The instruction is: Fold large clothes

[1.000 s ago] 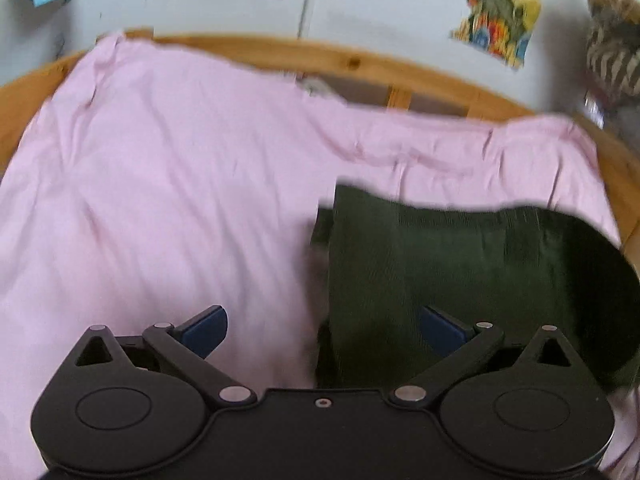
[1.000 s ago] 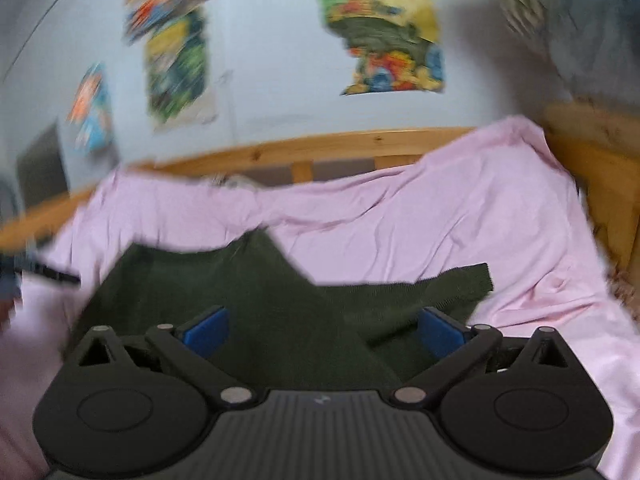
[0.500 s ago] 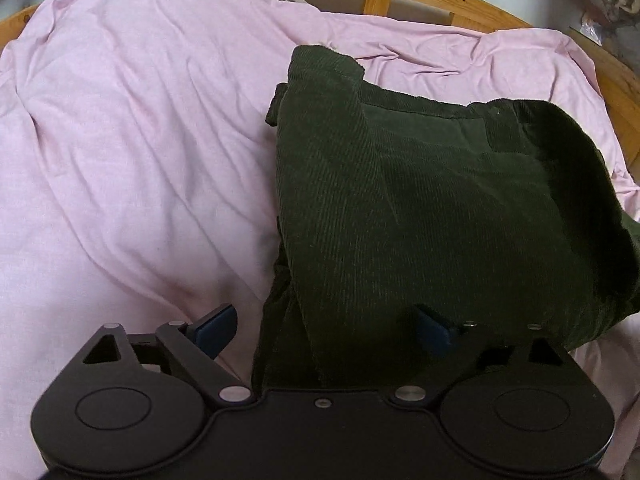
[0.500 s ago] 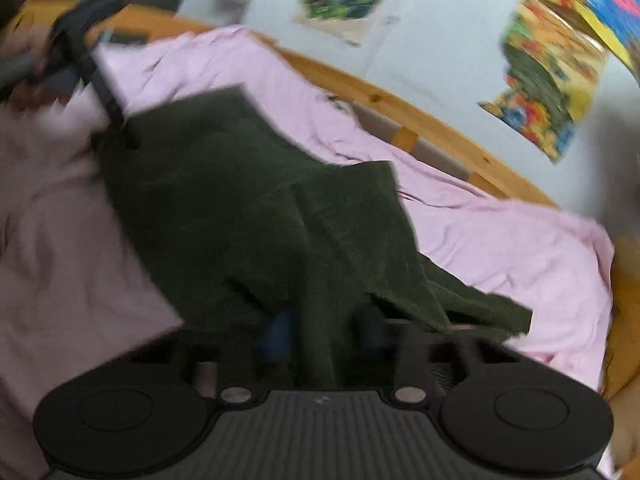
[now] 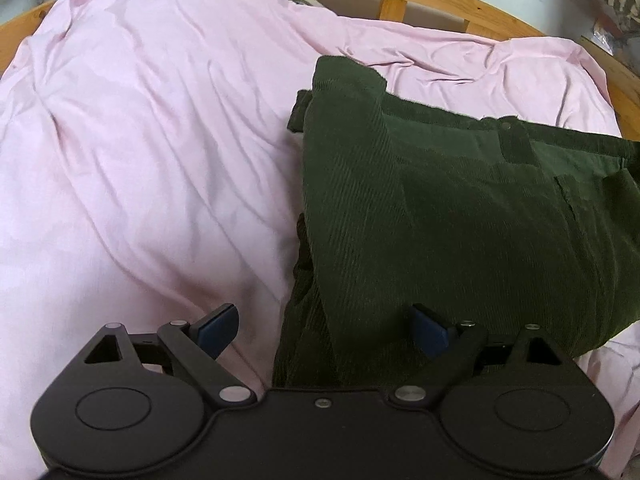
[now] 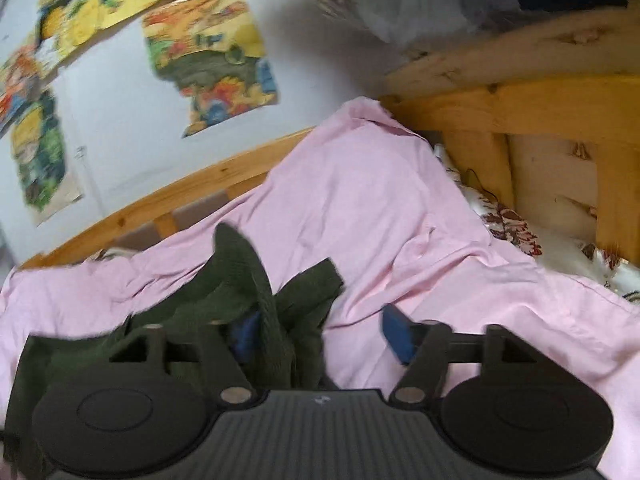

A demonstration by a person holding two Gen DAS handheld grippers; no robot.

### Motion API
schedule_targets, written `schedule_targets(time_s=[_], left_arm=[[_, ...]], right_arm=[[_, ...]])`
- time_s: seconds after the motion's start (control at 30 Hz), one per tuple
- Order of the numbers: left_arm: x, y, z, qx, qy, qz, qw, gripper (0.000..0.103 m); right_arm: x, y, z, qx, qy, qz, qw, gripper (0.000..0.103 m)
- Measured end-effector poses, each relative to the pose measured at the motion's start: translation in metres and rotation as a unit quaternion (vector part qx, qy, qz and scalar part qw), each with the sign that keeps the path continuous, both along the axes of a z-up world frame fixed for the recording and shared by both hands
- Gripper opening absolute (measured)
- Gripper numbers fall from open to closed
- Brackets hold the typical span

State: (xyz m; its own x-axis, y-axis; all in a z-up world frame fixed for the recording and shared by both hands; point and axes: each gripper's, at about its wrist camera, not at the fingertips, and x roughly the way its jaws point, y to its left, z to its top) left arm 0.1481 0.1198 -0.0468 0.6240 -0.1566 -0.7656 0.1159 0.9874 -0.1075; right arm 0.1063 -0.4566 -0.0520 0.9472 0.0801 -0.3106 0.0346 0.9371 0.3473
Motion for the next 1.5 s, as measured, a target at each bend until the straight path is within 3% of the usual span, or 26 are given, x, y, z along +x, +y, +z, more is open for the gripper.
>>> schedule_targets(time_s=[0.07, 0.23, 0.33, 0.37, 0.47, 0.53, 0.63, 0.87, 1.07, 1.17, 1.23, 1.37, 1.5], left_arm=[[-0.005, 0.003, -0.003, -0.005, -0.001, 0.005, 1.0, 0.093], [-0.021, 0.014, -0.006, -0.034, 0.005, 0.019, 0.9992, 0.093], [-0.031, 0.015, -0.008, -0.028, 0.007, 0.009, 0.9996, 0.086], [-0.034, 0.014, -0.009, -0.024, 0.007, 0.003, 0.9997, 0.083], [-0.045, 0.012, -0.012, -0.011, 0.006, -0.016, 0.9998, 0.065], [-0.052, 0.01, -0.015, 0.001, 0.005, -0.028, 0.9996, 0.054], [-0.057, 0.006, -0.019, 0.014, 0.002, -0.038, 0.9992, 0.048], [-0.059, 0.004, -0.007, 0.037, -0.048, -0.015, 0.9981, 0.047], [-0.049, -0.011, -0.005, 0.056, -0.056, -0.049, 0.9956, 0.047], [-0.043, -0.013, -0.007, 0.039, -0.043, -0.038, 0.9976, 0.036], [-0.045, -0.016, -0.005, 0.028, -0.05, -0.033, 0.9978, 0.024], [-0.053, -0.026, 0.001, 0.032, -0.093, -0.012, 0.9951, 0.017], [-0.063, -0.029, 0.02, -0.004, -0.126, 0.03, 0.9915, 0.009]], right_arm=[[-0.014, -0.001, -0.001, -0.001, 0.0, 0.022, 1.0, 0.089], [-0.035, 0.001, 0.003, -0.003, 0.059, 0.047, 0.997, 0.089], [-0.042, 0.012, 0.005, -0.068, 0.094, 0.05, 0.992, 0.071], [-0.045, 0.015, 0.004, -0.08, 0.104, 0.054, 0.99, 0.059], [-0.052, 0.022, -0.002, -0.086, 0.127, 0.079, 0.985, 0.045], [-0.053, 0.028, -0.006, -0.099, 0.141, 0.083, 0.982, 0.044], [-0.054, 0.028, -0.007, -0.091, 0.146, 0.085, 0.981, 0.044], [-0.06, 0.023, -0.004, -0.058, 0.139, 0.078, 0.986, 0.049], [-0.068, 0.029, -0.003, -0.046, 0.141, 0.088, 0.985, 0.053], [-0.064, 0.037, -0.005, -0.065, 0.15, 0.091, 0.982, 0.053], [-0.059, 0.041, -0.008, -0.085, 0.154, 0.071, 0.982, 0.043], [-0.054, 0.034, -0.006, -0.051, 0.12, 0.06, 0.99, 0.005], [-0.067, 0.017, 0.009, 0.005, 0.062, 0.039, 0.997, 0.003]])
